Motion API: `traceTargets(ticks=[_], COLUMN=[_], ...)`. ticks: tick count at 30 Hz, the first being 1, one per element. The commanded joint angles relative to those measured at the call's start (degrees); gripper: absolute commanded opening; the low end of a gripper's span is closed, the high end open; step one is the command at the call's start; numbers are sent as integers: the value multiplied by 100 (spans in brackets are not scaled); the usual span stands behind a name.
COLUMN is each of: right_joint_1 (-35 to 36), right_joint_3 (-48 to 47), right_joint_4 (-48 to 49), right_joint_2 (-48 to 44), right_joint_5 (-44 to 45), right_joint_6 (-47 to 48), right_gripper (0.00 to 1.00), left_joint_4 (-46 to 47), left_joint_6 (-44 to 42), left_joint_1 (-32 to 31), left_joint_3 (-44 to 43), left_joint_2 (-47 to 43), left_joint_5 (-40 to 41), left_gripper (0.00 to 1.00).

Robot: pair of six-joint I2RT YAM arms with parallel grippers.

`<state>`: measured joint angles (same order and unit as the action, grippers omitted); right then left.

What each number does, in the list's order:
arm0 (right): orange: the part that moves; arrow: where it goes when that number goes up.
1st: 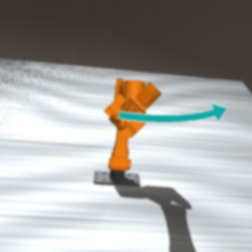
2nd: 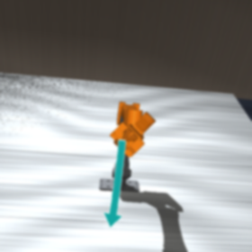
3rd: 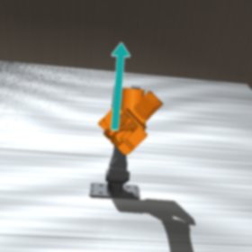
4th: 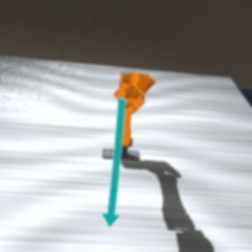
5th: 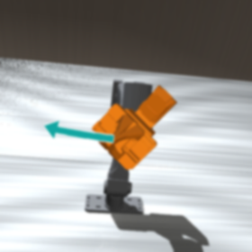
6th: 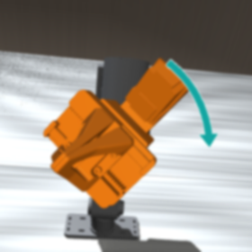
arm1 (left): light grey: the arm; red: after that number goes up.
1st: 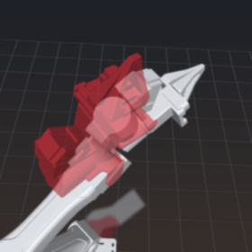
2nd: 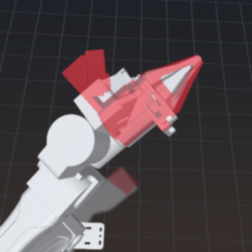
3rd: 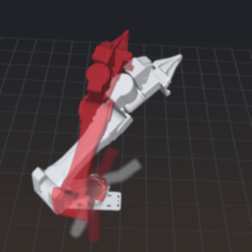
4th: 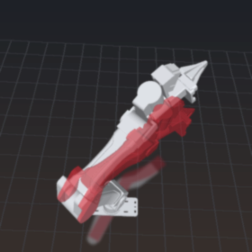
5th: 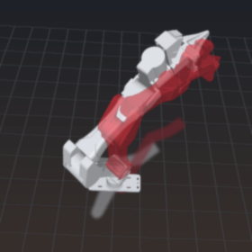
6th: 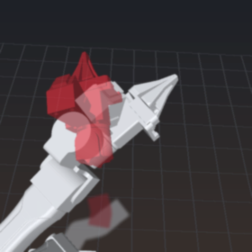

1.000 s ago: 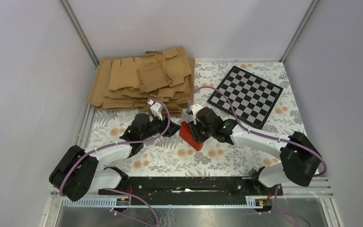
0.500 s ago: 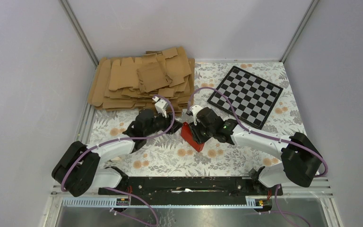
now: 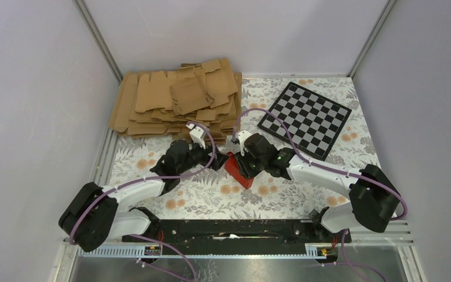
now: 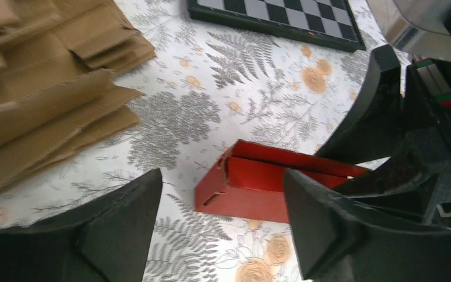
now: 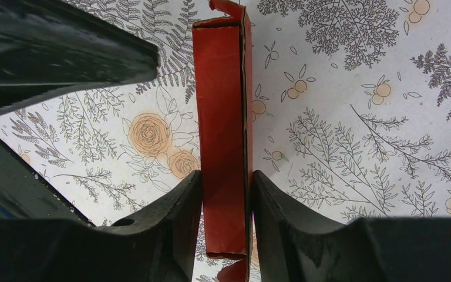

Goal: Fold the paper box

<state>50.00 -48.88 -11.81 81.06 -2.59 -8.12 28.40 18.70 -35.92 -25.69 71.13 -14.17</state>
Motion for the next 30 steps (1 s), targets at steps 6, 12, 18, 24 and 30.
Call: traceTargets(ticks=[6, 12, 18, 24, 30], right_joint_1=[49, 50, 53, 49, 54], right_joint_3=[-223, -201, -210, -218, -277], right_joint_4=[-85, -87, -83, -82, -77], right_joint_2=[-60, -82, -36, -11, 53], right_joint_5=[-24, -26, -159, -272, -337], right_joint_6=[43, 56, 114, 165, 172], right_gripper=[44, 44, 44, 44, 44], left_joint_4=[-284, 556, 667, 632, 373], left_joint_6=[546, -29, -176, -257, -422], left_joint_1=[58, 59, 55, 5, -173], left_joint_3=[-371, 67, 26, -85, -261], left_joint_2=[54, -140, 89, 278, 399], left_joint_5=[1705, 412, -127, -257, -109], left_gripper=[99, 95, 68, 55, 50])
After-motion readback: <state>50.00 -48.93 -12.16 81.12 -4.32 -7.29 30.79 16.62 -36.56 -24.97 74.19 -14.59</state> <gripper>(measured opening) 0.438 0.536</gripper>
